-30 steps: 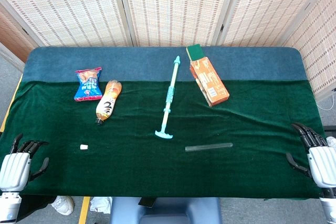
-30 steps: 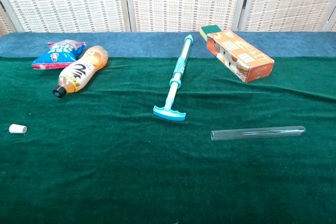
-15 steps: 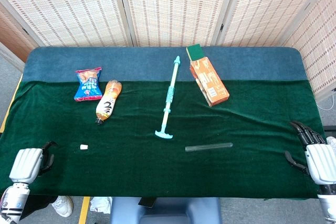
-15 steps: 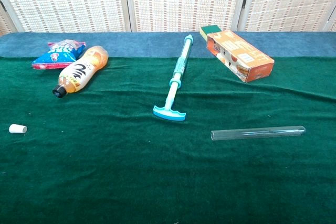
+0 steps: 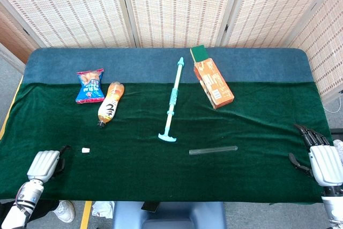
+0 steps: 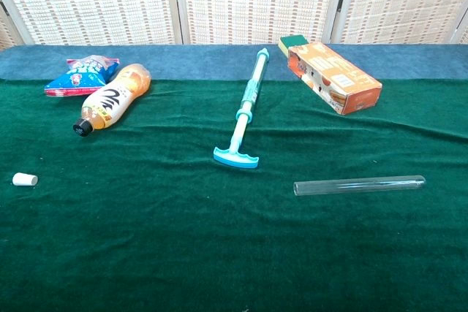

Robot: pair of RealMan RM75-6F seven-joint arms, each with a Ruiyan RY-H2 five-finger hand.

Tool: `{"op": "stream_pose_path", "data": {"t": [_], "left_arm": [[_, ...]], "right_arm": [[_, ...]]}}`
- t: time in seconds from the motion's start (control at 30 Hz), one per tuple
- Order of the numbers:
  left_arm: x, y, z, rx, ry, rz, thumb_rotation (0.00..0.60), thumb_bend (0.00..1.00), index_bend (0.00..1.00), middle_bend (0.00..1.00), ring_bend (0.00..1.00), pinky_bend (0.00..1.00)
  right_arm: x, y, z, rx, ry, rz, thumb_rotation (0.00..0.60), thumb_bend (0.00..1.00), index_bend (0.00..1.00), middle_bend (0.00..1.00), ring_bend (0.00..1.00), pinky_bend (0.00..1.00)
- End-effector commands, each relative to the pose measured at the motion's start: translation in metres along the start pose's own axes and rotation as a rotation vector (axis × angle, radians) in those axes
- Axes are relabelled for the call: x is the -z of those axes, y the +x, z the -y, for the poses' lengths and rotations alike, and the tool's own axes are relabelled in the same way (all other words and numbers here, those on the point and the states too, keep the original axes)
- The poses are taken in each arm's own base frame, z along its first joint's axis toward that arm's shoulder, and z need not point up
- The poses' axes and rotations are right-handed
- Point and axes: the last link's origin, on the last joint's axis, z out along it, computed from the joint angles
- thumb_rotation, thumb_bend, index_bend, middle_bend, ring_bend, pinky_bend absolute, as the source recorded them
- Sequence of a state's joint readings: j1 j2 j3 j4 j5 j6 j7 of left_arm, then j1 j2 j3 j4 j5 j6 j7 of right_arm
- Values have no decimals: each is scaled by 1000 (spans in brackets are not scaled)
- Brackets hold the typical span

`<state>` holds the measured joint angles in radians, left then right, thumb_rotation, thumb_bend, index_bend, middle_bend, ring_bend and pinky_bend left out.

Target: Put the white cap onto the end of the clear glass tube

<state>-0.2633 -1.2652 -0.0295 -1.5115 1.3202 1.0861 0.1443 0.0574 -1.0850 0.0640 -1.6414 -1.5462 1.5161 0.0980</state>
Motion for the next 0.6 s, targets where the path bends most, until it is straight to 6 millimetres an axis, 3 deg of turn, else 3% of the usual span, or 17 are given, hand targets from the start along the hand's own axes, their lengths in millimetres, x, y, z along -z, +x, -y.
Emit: {"op": "stream_pose_path", "data": {"t": [0.03, 0.6], "left_arm": [[-4, -3, -3, -3, -2, 15, 600, 784, 282, 1000, 922, 836], [-16, -14, -11, -1, -5, 55, 600, 785, 285, 1000, 922, 836]], "right_arm": [[0, 0, 0, -1, 0, 2, 600, 407, 112, 208, 192, 221], [1, -2, -2, -4, -8, 8, 600, 406, 112, 211, 194, 221]]}}
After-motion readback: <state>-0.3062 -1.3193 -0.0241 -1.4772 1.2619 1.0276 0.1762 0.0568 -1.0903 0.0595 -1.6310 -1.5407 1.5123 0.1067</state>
